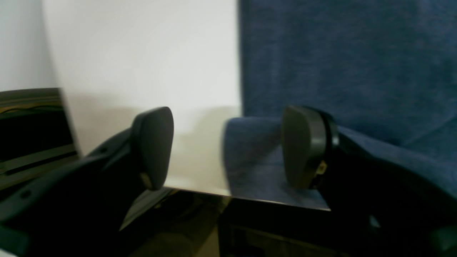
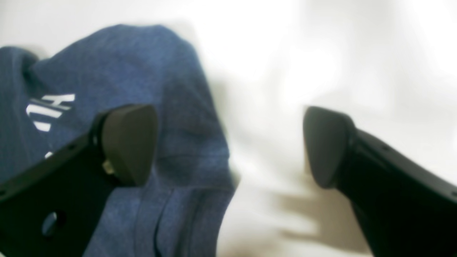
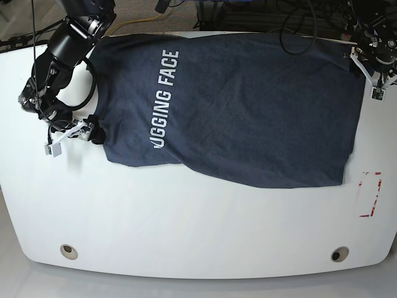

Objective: Fold the T-shirt properly
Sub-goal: 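Grasp the shirt's hem corners with both grippers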

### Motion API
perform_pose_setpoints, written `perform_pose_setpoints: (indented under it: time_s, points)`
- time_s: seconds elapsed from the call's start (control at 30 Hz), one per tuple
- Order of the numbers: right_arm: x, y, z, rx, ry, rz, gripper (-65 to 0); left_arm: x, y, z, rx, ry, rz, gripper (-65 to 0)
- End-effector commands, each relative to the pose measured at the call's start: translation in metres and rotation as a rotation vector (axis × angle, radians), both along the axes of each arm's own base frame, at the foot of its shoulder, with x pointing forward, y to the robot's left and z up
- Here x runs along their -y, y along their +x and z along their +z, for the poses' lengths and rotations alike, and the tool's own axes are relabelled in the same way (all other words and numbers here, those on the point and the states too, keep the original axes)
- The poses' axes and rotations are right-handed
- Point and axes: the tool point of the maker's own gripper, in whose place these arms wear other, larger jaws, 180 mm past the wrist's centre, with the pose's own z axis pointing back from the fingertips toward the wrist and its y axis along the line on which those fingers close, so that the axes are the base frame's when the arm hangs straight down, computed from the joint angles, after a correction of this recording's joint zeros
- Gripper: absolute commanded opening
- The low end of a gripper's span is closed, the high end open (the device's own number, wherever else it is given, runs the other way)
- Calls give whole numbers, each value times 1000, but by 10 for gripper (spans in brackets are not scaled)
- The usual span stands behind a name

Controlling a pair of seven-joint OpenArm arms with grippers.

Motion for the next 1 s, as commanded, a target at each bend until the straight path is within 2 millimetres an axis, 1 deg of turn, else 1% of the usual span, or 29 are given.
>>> perform_pose_setpoints:
  time_s: [0.0, 0.1, 0.17, 0.2, 0.23, 0.33, 0.37, 0.43, 0.47, 0.5, 0.57, 0.63, 0.7, 0.73, 0.8, 0.87, 0.97]
  points:
    - [-4, 12, 7, 28, 10, 12, -24, 2, 17, 24, 96, -3, -28, -212]
    - [-28, 13, 0, 13, 24, 66, -24, 13, 23, 26, 144, -65, -45, -211]
    - [-43, 15, -4, 21, 47, 78, -27, 14, 28, 32, 171, -83, -60, -211]
    - [-46, 17, -4, 28, 54, 77, -35, 14, 29, 33, 178, -88, -64, -211]
    - [-50, 18, -4, 40, 64, 74, -57, 17, 31, 35, 193, -106, -68, -211]
    - [-56, 14, -9, 35, 74, 75, -152, 21, 37, 41, 244, -153, -70, -211]
    - [-59, 14, -10, 35, 80, 75, -197, 18, 36, 45, 266, -163, -56, -211]
    - [-61, 14, -10, 37, 83, 76, -263, 13, 37, 52, 302, -176, -38, -208]
    - [-61, 13, -11, 35, 83, 76, -319, 11, 43, 58, 340, -190, -29, -210]
    - [-61, 13, -11, 35, 83, 76, -355, 10, 48, 62, 362, -196, -25, -210]
    - [-60, 14, -10, 37, 81, 75, -463, 8, 59, 70, 396, -189, -20, -210]
    - [-57, 13, -10, 37, 75, 74, -563, 3, 65, 68, 377, -178, -1, -208]
    - [-57, 13, -9, 38, 74, 75, -639, -3, 75, 64, 363, -186, 32, -207]
    - [-56, 13, -9, 39, 72, 74, -650, -7, 82, 60, 352, -195, 56, -207]
    - [-57, 14, -8, 41, 72, 76, -650, -14, 94, 53, 330, -203, 90, -206]
    - [-57, 14, -8, 41, 72, 76, -650, -20, 110, 43, 302, -209, 118, -204]
    - [-57, 14, -8, 41, 72, 76, -650, -20, 134, 26, 255, -244, 139, -203]
